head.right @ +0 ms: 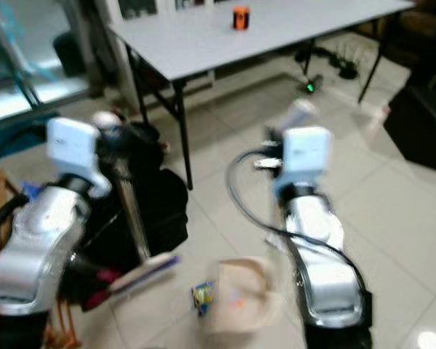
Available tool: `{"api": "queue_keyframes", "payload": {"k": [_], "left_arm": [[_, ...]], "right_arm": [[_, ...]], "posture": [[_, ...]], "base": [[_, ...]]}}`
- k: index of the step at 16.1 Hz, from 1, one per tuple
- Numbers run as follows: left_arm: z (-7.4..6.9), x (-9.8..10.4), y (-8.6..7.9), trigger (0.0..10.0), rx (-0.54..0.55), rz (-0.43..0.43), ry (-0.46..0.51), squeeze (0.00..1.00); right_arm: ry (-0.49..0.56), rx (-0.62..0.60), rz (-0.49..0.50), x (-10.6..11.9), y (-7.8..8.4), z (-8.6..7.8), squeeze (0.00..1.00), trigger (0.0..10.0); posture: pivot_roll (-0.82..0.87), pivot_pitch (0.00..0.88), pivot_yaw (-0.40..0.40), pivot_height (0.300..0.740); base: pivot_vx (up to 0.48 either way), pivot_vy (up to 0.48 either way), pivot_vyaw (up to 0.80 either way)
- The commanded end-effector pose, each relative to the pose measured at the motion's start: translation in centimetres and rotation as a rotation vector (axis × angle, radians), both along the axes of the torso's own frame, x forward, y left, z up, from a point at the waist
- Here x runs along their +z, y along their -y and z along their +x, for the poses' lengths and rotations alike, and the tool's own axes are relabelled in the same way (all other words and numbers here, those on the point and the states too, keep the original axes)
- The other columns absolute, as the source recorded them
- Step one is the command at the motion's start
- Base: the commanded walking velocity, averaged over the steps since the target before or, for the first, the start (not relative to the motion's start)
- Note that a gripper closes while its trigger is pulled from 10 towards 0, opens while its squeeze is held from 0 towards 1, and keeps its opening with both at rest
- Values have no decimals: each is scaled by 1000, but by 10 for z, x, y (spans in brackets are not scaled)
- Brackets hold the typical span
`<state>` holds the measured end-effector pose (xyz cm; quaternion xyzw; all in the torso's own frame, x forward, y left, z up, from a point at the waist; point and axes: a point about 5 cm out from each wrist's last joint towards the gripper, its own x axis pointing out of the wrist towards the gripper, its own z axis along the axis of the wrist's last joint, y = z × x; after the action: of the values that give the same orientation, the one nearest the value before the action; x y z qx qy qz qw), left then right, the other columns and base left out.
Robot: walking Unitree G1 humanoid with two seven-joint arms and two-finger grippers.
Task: Sweep floor
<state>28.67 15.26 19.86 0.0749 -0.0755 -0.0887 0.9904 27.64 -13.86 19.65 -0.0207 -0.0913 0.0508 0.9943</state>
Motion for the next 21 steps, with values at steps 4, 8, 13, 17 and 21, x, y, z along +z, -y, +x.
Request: {"api": "queue_keyframes", "payload": {"k": [4,8,13,17,21], "left_arm": [[7,7,1,10000,11,-13,30,0],[14,-7,5,10000,9,-10,-24,0],[34,-24,12,10000,83,-59,-4,0],[40,-30,7,10000,160,-91,54,0],[48,-36,5,10000,205,-111,153,0]], "right_arm": [[45,-46,5,5,11,4,0,10000],[58,-79,-37,4,20,8,0,10000],[70,-106,-104,-12,36,22,0,10000],[102,-70,-172,-19,34,34,0,10000],[152,-22,-276,-26,30,49,0,10000]], "posture": [[4,46,57,740],[-8,59,72,740],[9,120,87,740],[23,189,69,740],[53,294,75,740]], "base": [[0,0,0],[0,0,0],[0,0,0],[0,0,0],[0,0,0]]}}
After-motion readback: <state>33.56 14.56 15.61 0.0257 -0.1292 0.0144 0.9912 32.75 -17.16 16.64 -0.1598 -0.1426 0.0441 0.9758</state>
